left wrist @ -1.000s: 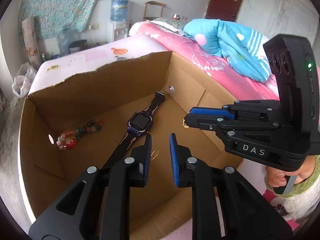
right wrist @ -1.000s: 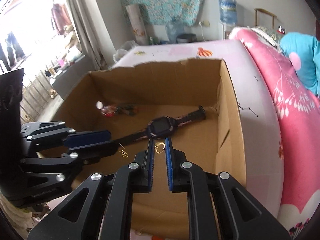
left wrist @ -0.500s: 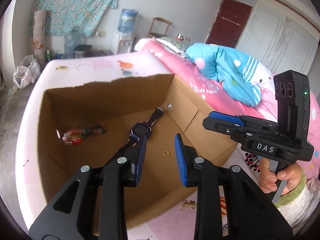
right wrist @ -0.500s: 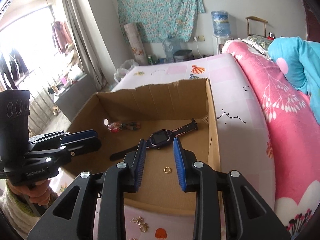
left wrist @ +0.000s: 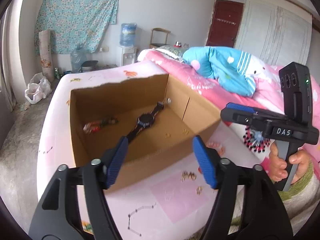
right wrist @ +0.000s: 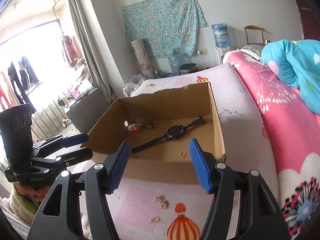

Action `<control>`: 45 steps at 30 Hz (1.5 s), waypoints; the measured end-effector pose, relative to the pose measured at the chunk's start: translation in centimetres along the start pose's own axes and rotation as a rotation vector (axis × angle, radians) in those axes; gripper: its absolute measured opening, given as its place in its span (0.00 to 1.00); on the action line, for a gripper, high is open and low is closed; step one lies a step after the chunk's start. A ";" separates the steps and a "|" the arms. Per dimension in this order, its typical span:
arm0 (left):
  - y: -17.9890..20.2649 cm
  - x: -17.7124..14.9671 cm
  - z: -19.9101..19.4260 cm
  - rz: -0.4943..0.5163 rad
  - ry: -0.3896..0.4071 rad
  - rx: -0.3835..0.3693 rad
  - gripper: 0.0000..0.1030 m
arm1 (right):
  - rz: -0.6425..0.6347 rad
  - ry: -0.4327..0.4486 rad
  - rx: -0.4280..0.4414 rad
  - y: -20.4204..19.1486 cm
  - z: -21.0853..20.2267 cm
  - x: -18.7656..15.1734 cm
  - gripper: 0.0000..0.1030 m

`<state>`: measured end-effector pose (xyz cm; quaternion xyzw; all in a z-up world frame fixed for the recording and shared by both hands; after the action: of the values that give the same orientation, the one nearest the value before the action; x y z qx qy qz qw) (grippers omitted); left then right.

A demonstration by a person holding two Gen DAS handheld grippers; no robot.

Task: Organize jewelry
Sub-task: 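Withdraw both grippers from the box back over the table, then close the left gripper on a small gold charm on the table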

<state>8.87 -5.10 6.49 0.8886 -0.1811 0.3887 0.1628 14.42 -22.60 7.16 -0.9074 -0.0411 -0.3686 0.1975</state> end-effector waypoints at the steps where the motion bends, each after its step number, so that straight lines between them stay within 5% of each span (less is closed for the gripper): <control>1: 0.1 -0.6 -0.2 0.001 -0.006 0.007 0.68 | 0.001 -0.002 -0.003 0.0 -0.1 -0.4 0.66; 7: 1.4 -3.9 0.4 0.037 -0.079 0.045 0.72 | 0.037 -0.044 -0.021 0.2 -0.1 -3.5 0.68; 14: 2.9 -7.3 2.1 0.036 -0.169 -0.004 0.72 | 0.092 -0.121 -0.030 1.4 0.5 -6.4 0.68; 25: 1.5 -10.3 4.9 -0.019 -0.267 0.091 0.72 | 0.126 -0.250 -0.093 2.9 1.4 -10.9 0.68; 38: 3.4 -11.2 6.6 0.044 -0.274 0.051 0.72 | 0.115 -0.309 -0.142 3.3 2.4 -13.1 0.68; 40: 4.2 -11.0 6.9 0.074 -0.261 0.038 0.72 | 0.089 -0.300 -0.169 3.1 2.4 -13.0 0.60; 45: 6.5 -10.6 7.6 0.165 -0.236 0.006 0.61 | 0.081 -0.306 -0.186 3.8 3.2 -13.0 0.56</control>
<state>4.09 -12.02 -5.37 0.9107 -0.2703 0.2942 0.1050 7.91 -23.95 -5.08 -0.9682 0.0002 -0.2202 0.1190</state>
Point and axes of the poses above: each gripper's, at about its wrist camera, not at the fingertips, and z roughly the way its jaws point, y to its right, x to its top, the point moved 5 cm from there along z, roughly the way its jaws point, and after that the axes turned 3 degrees about -y, right-handed, at the moved point
